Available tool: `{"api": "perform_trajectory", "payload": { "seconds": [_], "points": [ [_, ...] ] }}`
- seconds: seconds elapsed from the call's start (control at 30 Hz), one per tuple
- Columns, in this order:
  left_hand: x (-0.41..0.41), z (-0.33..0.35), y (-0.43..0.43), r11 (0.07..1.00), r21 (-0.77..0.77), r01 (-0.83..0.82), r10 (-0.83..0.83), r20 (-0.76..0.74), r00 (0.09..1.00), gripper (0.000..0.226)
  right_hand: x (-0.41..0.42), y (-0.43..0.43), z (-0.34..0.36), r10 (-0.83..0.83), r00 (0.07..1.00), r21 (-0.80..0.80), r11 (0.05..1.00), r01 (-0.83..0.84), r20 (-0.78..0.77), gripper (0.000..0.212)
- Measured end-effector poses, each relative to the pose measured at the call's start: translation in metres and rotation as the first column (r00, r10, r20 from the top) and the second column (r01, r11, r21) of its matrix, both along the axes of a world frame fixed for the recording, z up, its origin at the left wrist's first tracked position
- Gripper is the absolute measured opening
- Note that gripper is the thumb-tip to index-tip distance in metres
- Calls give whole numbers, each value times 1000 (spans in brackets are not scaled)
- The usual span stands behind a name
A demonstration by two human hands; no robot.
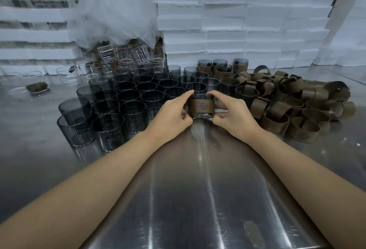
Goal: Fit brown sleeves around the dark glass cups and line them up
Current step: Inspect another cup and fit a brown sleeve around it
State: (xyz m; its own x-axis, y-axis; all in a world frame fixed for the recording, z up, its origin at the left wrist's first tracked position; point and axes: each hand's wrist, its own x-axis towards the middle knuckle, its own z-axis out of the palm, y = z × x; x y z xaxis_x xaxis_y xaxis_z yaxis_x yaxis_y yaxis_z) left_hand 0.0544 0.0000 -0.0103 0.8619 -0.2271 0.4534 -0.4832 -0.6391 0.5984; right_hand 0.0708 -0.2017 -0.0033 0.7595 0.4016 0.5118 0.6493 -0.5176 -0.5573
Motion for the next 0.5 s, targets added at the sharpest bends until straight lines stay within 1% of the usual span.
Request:
{"api": "perform_trajectory", "payload": {
  "seconds": [0.13, 0.3, 0.5],
  "points": [
    [0, -2, -2, 1000, 0, 18, -18, -22, 1000, 85, 0, 0, 1, -17, 1000, -7, 1000, 17, 14, 47],
    [-2, 2, -4, 999, -36, 19, -19, -5, 1000, 68, -2, 2, 1, -4, 999, -14, 1000, 4, 35, 45],
    [-5, 5, -5, 999, -28, 28, -28, -13, 1000, 62, -2, 3, 1, 5, 1000, -10, 1000, -5, 27, 44]
  ]
}}
